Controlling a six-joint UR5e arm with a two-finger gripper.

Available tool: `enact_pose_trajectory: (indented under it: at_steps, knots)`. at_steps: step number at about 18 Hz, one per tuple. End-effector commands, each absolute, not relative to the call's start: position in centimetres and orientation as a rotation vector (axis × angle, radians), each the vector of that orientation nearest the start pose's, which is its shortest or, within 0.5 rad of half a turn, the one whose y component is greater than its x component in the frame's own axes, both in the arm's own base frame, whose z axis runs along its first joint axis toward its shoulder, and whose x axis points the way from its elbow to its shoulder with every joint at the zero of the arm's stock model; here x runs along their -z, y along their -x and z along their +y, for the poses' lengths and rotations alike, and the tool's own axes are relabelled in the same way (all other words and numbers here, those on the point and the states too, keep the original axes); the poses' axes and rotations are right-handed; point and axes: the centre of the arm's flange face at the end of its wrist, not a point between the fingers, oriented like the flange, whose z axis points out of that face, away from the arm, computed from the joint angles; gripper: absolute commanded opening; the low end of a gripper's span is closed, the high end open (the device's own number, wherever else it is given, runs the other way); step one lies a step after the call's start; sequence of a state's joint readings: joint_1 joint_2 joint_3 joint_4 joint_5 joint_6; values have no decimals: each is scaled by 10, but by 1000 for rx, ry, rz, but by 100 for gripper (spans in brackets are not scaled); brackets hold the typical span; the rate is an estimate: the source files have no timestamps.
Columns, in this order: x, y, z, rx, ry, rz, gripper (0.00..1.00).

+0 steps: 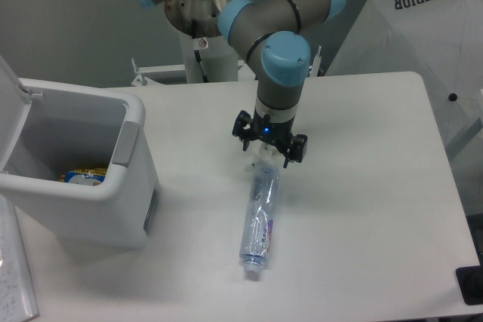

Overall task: Place the trash in the trash can
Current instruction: 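Move the gripper over the white crumpled paper and lower toward it, then close the gripper on the white crumpled paper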

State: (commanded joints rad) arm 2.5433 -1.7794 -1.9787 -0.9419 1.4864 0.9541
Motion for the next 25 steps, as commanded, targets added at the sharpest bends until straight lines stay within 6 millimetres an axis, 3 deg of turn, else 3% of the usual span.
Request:
enact_pose_trajectory:
  at_steps: [3, 4, 6, 7, 8, 13, 17, 21, 25]
  knots:
    - [-239, 338, 389, -3, 3179, -19, 99]
    - [-239, 336, 392, -26, 3197, 3, 86]
    - [-237, 332, 395, -25, 3206, 16, 31]
    - [-237, 332, 395, -27, 3205, 11, 8]
    - [-239, 333, 396, -31, 3203, 13, 0]
    - [-251, 342, 402, -52, 3174, 29, 0]
    - [-269, 355, 403, -94, 3159, 148, 0]
    - [-331, 376, 401, 15, 3187, 313, 0]
    - [-400, 386, 420, 46, 3080, 284, 0]
